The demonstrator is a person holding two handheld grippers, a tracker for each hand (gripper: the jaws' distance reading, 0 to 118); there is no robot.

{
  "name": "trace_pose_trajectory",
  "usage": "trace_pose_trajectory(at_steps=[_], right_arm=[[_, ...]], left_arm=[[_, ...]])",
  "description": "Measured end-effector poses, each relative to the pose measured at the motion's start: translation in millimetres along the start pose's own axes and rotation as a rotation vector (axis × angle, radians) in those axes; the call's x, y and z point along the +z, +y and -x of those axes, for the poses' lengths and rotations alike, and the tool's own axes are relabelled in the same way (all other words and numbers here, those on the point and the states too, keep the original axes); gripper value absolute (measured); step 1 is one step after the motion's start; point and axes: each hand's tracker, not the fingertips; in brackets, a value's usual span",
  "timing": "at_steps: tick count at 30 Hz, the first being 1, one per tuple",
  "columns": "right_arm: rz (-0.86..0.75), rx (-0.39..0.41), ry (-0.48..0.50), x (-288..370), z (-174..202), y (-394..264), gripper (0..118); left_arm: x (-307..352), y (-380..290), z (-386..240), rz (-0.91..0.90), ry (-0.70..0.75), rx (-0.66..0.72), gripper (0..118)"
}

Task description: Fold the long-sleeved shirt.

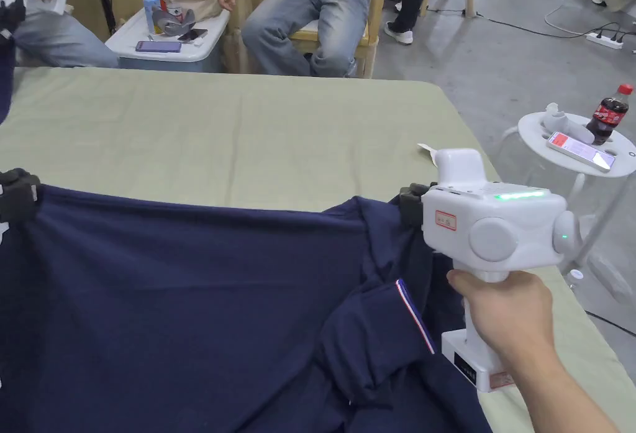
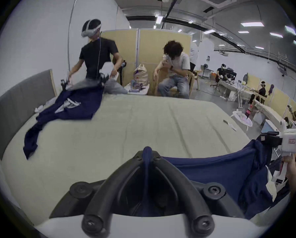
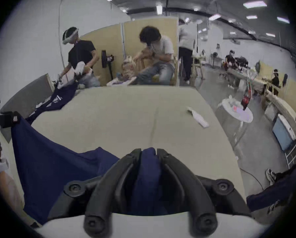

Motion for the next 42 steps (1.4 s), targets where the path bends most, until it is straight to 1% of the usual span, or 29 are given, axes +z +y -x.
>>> trace_pose_trajectory(at_steps=[1,3,5,7,10,13,16,18,21,22,23,24,25,26,27,28,29,30,32,34,35,36,37,38,39,40,41,42], right_arm=[[-0.03,-0.005,0.004,9.7,-0.1,-0.4,20],[-0.076,0.038,0.023,36.7,3.3,-4.3,20],[-0.099,0.062,0.017,69.7,5.8,-14.9,20],[-0.127,0.053,0.035,101.1,5.4,-31.4,20],[-0.158,0.041,0.044,153.8,10.6,-64.4,20],[-0.143,0.021,0.048,189.8,14.6,-108.6,20],[-0.082,0.012,0.036,211.5,22.1,-158.9,20],[-0.012,0.041,0.016,219.0,29.0,-192.6,20],[0.111,0.018,0.01,211.7,32.0,-229.8,20],[0.135,0.014,-0.001,209.1,33.0,-239.5,23],[0.168,0.023,-0.017,206.8,34.5,-245.0,33],[0.189,0.023,-0.026,205.3,35.7,-247.7,44],[0.194,0.015,-0.026,205.9,36.2,-244.7,59],[0.186,0.008,-0.022,209.9,36.3,-241.4,63],[0.165,-0.011,-0.024,217.1,36.0,-235.7,63],[0.111,-0.034,-0.035,227.4,35.5,-225.7,75],[0.037,-0.052,-0.034,237.1,31.5,-215.2,78],[-0.025,-0.067,-0.031,249.0,30.8,-202.0,78],[-0.147,-0.101,-0.014,275.2,32.1,-171.0,81],[-0.221,-0.123,0.027,292.5,39.1,-147.7,82],[-0.233,-0.118,0.052,298.1,44.5,-138.2,82],[-0.219,-0.103,0.051,300.9,51.2,-131.7,82],[-0.217,-0.083,0.054,302.6,60.4,-126.5,78],[-0.222,-0.051,0.054,302.9,69.5,-125.7,65],[-0.223,-0.007,0.06,301.7,79.2,-127.2,44],[-0.211,0.008,0.073,298.3,87.7,-130.1,8],[-0.182,0.01,0.082,292.0,97.2,-132.5,3],[-0.157,-0.003,0.076,288.0,105.2,-138.0,2]], left_arm=[[10.6,0.2,-0.4,-0.022,-0.005,-0.003,2],[31.5,-4.9,0.4,-0.043,-0.026,-0.015,2],[55.9,-22.6,5.3,-0.058,-0.038,-0.035,2],[86.1,-44.0,8.6,-0.089,-0.065,-0.049,2],[131.0,-83.3,11.5,-0.069,-0.076,-0.028,2],[158.4,-139.7,12.8,-0.045,-0.052,-0.026,2],[168.7,-197.4,5.8,0.027,-0.036,-0.045,2],[162.4,-232.8,-1.5,0.161,-0.005,-0.082,2],[156.6,-280.3,-1.2,0.224,0.01,-0.052,2],[155.3,-289.4,-1.4,0.246,0.031,-0.048,2],[154.7,-295.6,0.2,0.25,0.026,-0.041,2],[161.2,-291.3,-8.4,0.243,0.029,-0.037,5],[162.8,-291.6,-6.5,0.249,0.042,-0.03,19],[164.8,-288.0,-3.4,0.258,0.04,-0.017,25],[168.7,-283.3,-0.8,0.274,0.028,0.016,25],[175.5,-278.8,7.3,0.255,0.017,0.055,46],[187.1,-268.7,13.0,0.224,-0.019,0.104,60],[197.4,-258.4,17.1,0.182,-0.059,0.161,67],[222.7,-230.8,18.7,0.11,-0.092,0.253,69],[244.2,-210.7,18.5,0.029,-0.094,0.24,68],[253.2,-201.2,17.9,0.011,-0.093,0.219,66],[262.2,-188.8,6.3,0.005,-0.093,0.212,61],[267.9,-182.6,4.5,-0.006,-0.092,0.204,44],[272.9,-177.9,2.9,-0.013,-0.09,0.198,25],[274.7,-175.1,1.3,-0.009,-0.087,0.193,7],[271.0,-178.2,4.9,-0.005,-0.074,0.178,2],[272.1,-181.1,4.6,-0.007,-0.06,0.167,0],[272.1,-183.5,5.2,-0.004,-0.047,0.166,0]])
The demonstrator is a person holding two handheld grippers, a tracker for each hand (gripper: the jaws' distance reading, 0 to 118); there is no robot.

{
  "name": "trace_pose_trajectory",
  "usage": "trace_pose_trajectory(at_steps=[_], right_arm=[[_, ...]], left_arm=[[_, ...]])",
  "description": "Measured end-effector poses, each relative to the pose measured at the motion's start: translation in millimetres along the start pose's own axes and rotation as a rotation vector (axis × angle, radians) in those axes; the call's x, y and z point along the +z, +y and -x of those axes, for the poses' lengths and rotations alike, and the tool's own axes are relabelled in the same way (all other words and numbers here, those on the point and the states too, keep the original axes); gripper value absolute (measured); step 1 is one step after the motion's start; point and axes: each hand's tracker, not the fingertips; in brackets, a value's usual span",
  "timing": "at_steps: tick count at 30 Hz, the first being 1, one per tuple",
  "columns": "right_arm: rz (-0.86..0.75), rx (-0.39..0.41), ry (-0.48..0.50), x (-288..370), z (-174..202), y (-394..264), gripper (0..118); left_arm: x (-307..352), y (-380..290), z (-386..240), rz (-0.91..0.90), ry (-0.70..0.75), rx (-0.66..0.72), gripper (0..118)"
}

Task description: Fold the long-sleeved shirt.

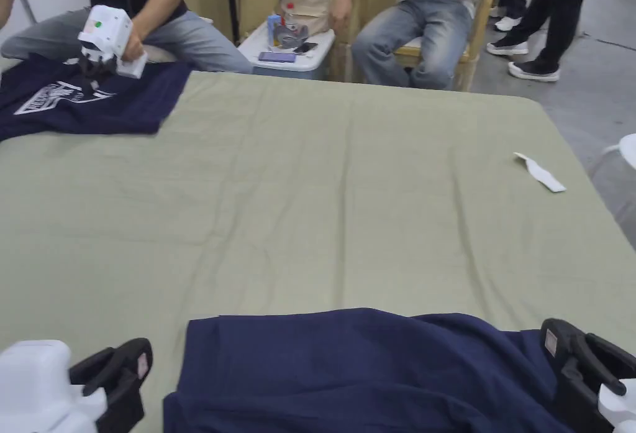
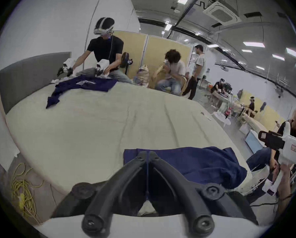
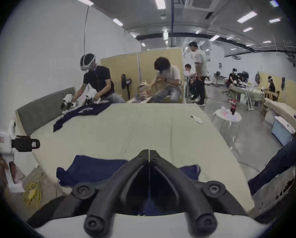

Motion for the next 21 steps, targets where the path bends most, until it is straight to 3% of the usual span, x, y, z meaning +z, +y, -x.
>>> trace_pose_trajectory(at_steps=[2,6,14,17,18,20,21], right_arm=[[0.073,-0.021,0.086,-7.5,13.7,-14.5,1],[0.17,-0.029,0.144,-20.5,37.1,-37.3,1],[0.211,-0.016,0.136,-25.1,35.8,-39.8,1],[0.228,-0.028,0.094,-25.4,25.0,-37.0,1],[0.238,-0.035,0.091,-25.6,21.2,-36.8,1],[0.249,-0.059,0.08,-24.3,13.9,-36.5,1],[0.257,-0.069,0.072,-24.3,11.1,-37.0,1]], left_arm=[[-4.0,-14.1,17.4,0.045,0.024,0.045,0],[-10.0,-29.4,27.1,0.137,0.005,0.098,0],[-51.5,-23.2,77.9,0.207,-0.055,0.185,0],[-99.0,-13.9,113.0,0.394,-0.256,0.284,0],[-114.5,-14.5,121.1,0.433,-0.314,0.293,6],[-147.4,-18.9,142.6,0.471,-0.286,0.347,76],[-162.3,-21.8,152.9,0.517,-0.303,0.407,96]])
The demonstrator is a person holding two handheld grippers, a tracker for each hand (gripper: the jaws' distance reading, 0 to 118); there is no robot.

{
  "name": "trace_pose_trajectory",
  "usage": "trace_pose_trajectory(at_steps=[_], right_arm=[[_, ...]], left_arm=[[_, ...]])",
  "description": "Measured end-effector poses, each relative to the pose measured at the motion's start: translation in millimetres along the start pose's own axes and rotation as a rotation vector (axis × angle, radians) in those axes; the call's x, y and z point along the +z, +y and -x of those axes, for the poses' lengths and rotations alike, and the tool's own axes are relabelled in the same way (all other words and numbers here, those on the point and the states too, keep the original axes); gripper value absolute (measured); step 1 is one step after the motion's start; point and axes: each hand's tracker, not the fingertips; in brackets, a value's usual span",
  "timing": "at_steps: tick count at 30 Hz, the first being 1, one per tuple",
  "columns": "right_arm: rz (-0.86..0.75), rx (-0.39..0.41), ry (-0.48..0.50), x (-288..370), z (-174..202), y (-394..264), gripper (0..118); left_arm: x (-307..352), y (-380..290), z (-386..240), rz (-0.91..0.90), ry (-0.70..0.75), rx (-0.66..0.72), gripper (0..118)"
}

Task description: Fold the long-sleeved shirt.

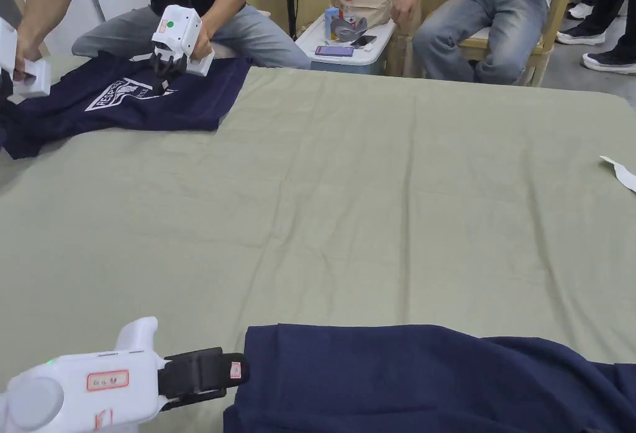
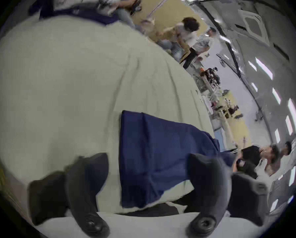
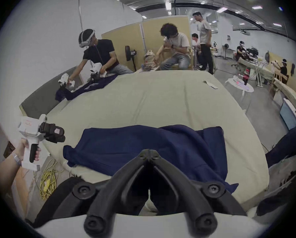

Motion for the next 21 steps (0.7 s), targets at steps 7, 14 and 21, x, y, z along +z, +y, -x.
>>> trace_pose_trajectory(at_steps=[7,14,21], right_arm=[[0.053,-0.049,-0.045,3.5,-12.4,-8.7,1],[0.09,-0.056,-0.041,1.4,-16.5,-12.8,1],[0.089,-0.059,-0.015,0.2,-17.1,-12.2,1]], left_arm=[[-62.1,15.6,15.8,0.137,-0.048,0.202,97],[-101.8,8.3,-17.6,0.215,-0.257,0.183,97],[-128.5,12.9,-41.9,0.261,-0.293,0.162,75]])
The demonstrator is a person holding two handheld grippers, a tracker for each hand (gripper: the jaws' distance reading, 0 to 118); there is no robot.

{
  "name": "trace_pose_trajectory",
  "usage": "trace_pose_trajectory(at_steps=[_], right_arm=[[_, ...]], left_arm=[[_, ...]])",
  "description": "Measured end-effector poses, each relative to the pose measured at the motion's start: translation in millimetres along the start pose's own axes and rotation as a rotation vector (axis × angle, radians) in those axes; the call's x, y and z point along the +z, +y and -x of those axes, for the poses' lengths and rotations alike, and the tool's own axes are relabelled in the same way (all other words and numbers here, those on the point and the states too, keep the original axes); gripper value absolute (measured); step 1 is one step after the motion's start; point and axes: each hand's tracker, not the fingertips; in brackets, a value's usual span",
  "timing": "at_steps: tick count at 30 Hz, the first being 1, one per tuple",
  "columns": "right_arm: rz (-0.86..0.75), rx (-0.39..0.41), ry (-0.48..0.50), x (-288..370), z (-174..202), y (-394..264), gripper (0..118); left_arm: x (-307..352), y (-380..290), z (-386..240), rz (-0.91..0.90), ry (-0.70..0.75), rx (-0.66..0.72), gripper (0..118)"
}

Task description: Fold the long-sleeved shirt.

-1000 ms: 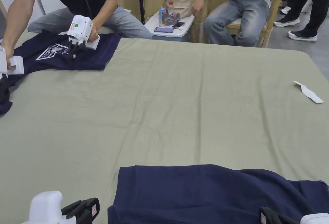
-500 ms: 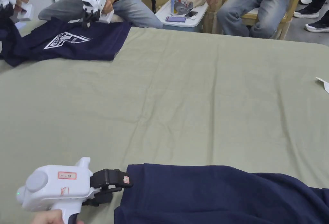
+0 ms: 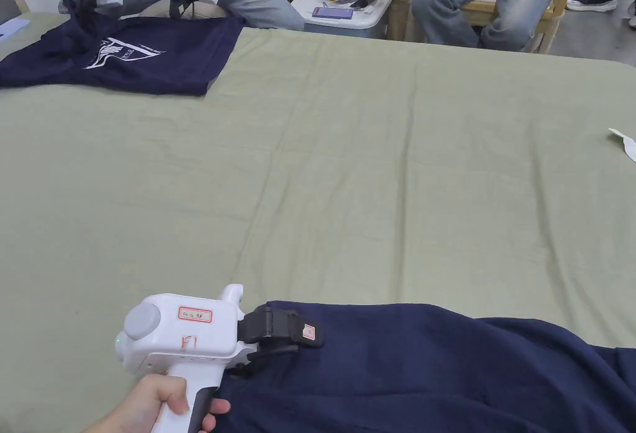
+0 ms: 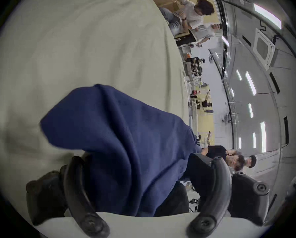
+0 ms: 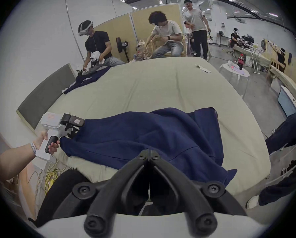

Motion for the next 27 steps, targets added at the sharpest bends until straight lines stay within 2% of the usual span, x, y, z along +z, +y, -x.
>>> trace_pose_trajectory(at_steps=[1,2,4,5,9,12,16,20,23,27], right_arm=[[0.001,-0.002,0.001,-0.8,-2.6,-2.1,1],[0.003,-0.003,0.002,-1.6,-3.1,-2.7,1],[0.009,-0.006,0.002,-2.4,-3.6,-4.0,1],[0.011,-0.007,0.002,-2.6,-3.9,-5.0,1],[0.025,-0.007,-0.008,-1.9,-4.1,-6.9,1],[0.027,0.001,-0.021,2.8,-5.1,-5.1,1],[-0.003,-0.002,-0.031,14.7,-11.5,-1.9,1],[-0.024,-0.016,-0.04,22.9,-17.8,-0.9,1],[-0.025,-0.022,-0.047,24.9,-21.2,-2.7,1],[-0.024,-0.039,-0.04,27.5,-25.1,-8.7,1]], left_arm=[[-5.6,-0.7,0.4,0.022,0.002,0.011,29],[-12.2,-2.2,-1.1,0.032,0.051,-0.002,11],[-20.4,-18.0,3.5,0.055,0.239,-0.026,7],[-16.6,-23.7,2.3,-0.004,0.076,0.041,7],[-19.5,-18.3,-10.8,0.016,0.162,0.005,7],[-3.5,-23.2,-34.2,-0.047,0.292,-0.096,6],[54.0,-21.3,-36.6,-0.137,0.237,-0.126,6],[110.1,-21.9,-44.5,-0.194,0.389,-0.187,6],[156.0,-17.8,-33.6,-0.253,0.528,-0.128,6],[199.0,-3.1,-12.9,-0.262,0.625,-0.028,6]])
